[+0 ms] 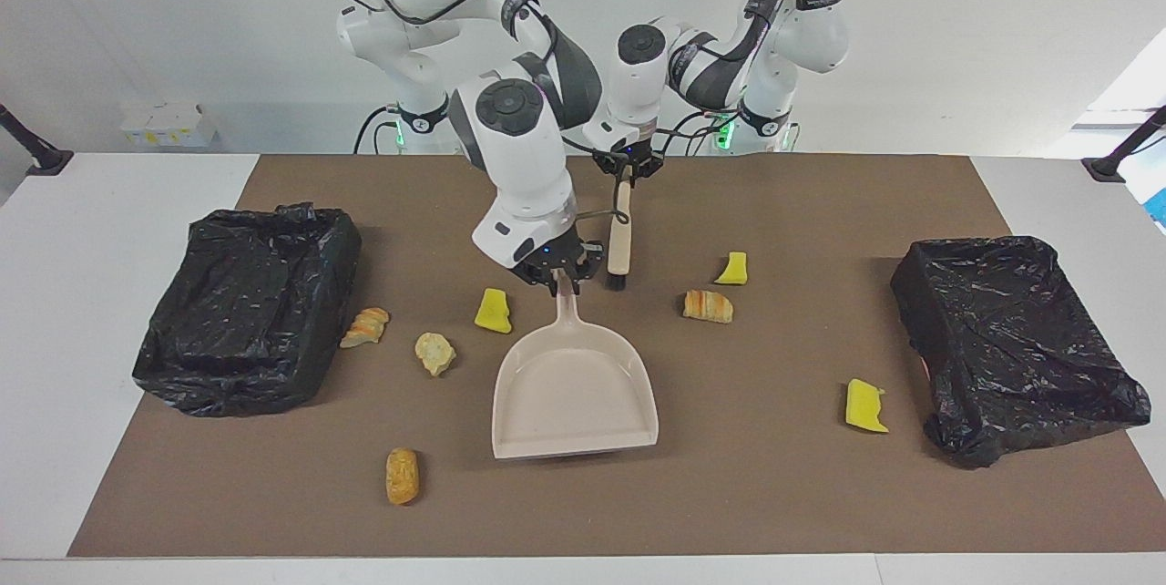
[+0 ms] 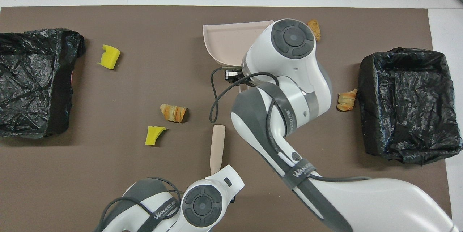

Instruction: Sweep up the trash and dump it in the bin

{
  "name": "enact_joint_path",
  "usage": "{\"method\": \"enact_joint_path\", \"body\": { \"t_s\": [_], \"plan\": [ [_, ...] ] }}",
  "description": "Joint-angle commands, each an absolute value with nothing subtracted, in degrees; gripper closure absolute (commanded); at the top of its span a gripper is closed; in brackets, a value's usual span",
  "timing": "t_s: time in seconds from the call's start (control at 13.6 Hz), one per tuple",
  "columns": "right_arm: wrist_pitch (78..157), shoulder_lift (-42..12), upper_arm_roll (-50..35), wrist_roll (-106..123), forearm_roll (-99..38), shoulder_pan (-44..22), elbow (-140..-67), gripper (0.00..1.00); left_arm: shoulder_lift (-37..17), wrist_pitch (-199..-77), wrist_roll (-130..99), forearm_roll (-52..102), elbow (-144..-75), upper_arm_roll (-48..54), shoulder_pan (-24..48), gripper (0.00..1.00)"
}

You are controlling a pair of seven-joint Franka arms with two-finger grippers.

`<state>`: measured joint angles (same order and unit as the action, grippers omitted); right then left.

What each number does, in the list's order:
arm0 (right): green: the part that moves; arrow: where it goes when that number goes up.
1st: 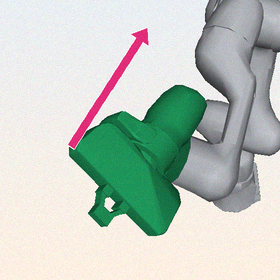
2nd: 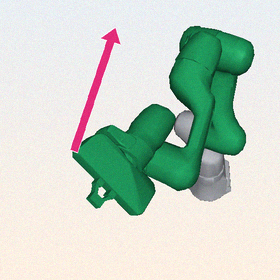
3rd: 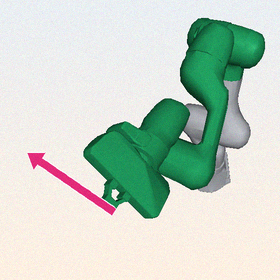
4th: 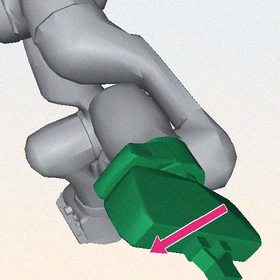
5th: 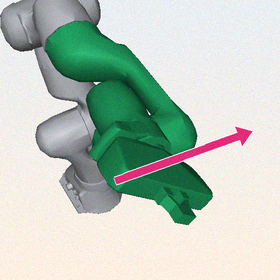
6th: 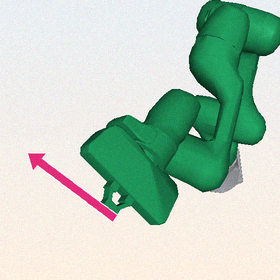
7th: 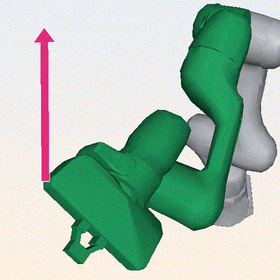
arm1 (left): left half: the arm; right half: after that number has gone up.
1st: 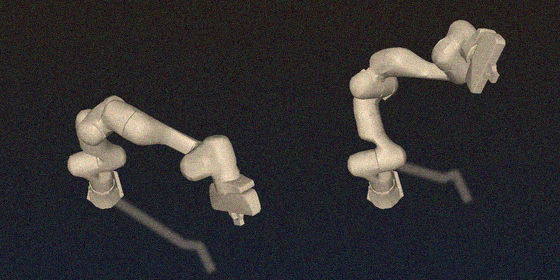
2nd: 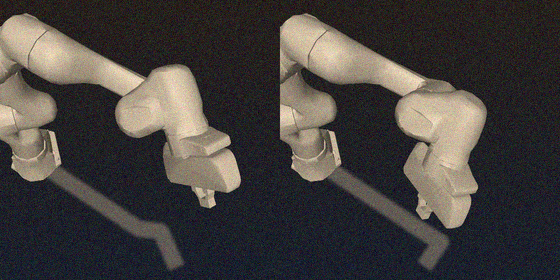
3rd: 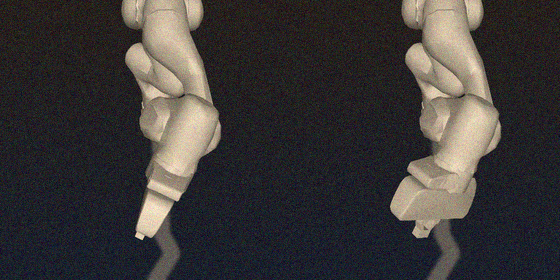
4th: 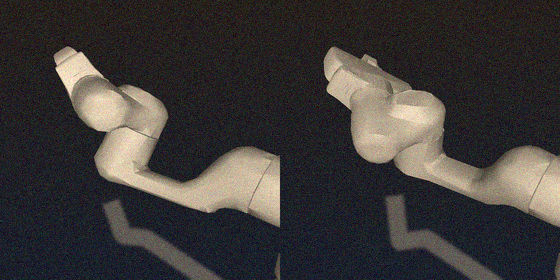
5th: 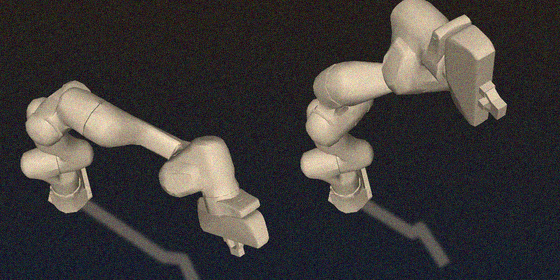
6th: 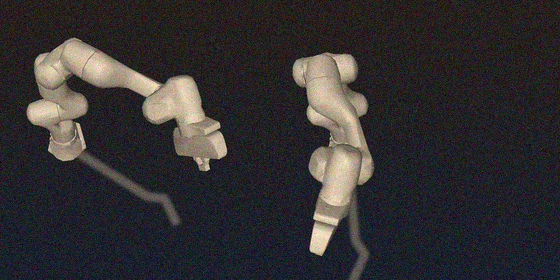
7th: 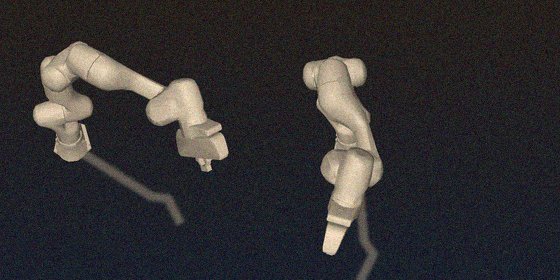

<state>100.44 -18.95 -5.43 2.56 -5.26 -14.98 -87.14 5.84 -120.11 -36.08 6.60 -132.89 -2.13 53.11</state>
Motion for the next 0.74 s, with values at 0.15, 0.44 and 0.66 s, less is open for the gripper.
{"method": "enact_joint_path", "body": {
  "t_s": [0.15, 0.44, 0.66],
  "plan": [
    [100.0, -12.0, -5.8, 20.3, -5.0, -14.7, -98.0, 1.00, 9.7, -110.1, -34.5, 5.4, -126.8, -3.1, 45.8, 1.00],
    [101.0, -8.5, -5.8, 32.2, -4.2, -16.3, -103.8, 1.00, 9.1, -106.0, -27.4, 0.9, -122.3, -3.1, 34.9, 1.00],
    [106.8, -7.1, -5.9, 34.3, -3.3, -17.4, -107.5, 1.00, 6.8, -106.8, -17.2, -1.4, -120.5, -3.1, 25.2, 1.00]
  ]
}}
